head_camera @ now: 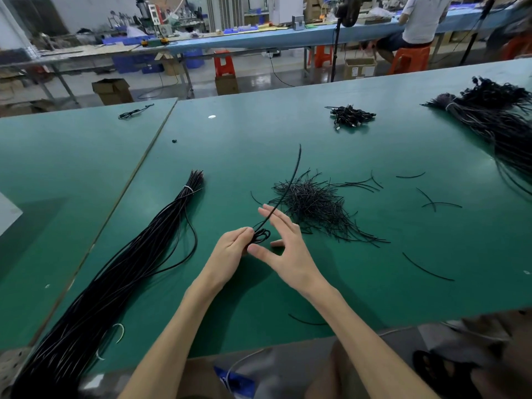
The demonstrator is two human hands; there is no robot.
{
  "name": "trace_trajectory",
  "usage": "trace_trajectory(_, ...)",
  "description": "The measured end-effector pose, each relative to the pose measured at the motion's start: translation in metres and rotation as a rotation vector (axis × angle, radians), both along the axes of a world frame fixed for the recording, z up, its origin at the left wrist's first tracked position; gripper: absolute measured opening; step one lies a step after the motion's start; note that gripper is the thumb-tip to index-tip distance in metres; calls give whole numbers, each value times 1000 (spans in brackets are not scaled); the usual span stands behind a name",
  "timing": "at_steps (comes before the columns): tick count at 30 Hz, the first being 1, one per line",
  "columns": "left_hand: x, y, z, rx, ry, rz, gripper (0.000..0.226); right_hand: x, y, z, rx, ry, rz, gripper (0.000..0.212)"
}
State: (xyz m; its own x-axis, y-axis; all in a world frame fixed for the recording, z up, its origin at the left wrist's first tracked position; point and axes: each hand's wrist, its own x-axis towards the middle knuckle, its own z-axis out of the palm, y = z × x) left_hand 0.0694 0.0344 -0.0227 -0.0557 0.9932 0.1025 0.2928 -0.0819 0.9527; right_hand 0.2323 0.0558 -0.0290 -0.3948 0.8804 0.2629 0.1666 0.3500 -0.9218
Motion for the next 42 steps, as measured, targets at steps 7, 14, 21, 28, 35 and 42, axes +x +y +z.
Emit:
trace_trajectory(7, -1, -1, -3, -3, 44, -45, 34, -3, 0, -3, 24, -77, -17, 40)
trace_trajectory(14, 1, -2, -5, 47, 157, 1, 42, -2, 1, -3, -49, -62, -77, 18)
trace_trajectory(21, 1, -1, -8, 52, 281, 20, 41, -2, 2, -3, -164, 39, -95, 14)
trace_trajectory(28, 2, -2, -10, 11, 356, 42, 30, -4, 2, -2, -157, -28, -155, 9)
trace_trajectory(35, 5, -5, -13, 29, 421, -26, 23, -4, 3, -2, -163, 7, -202, 4)
trace_trajectory(42, 6, -6, -15, 75, 445, -49, 18, -4, 1, 0, -186, 46, -214, 5)
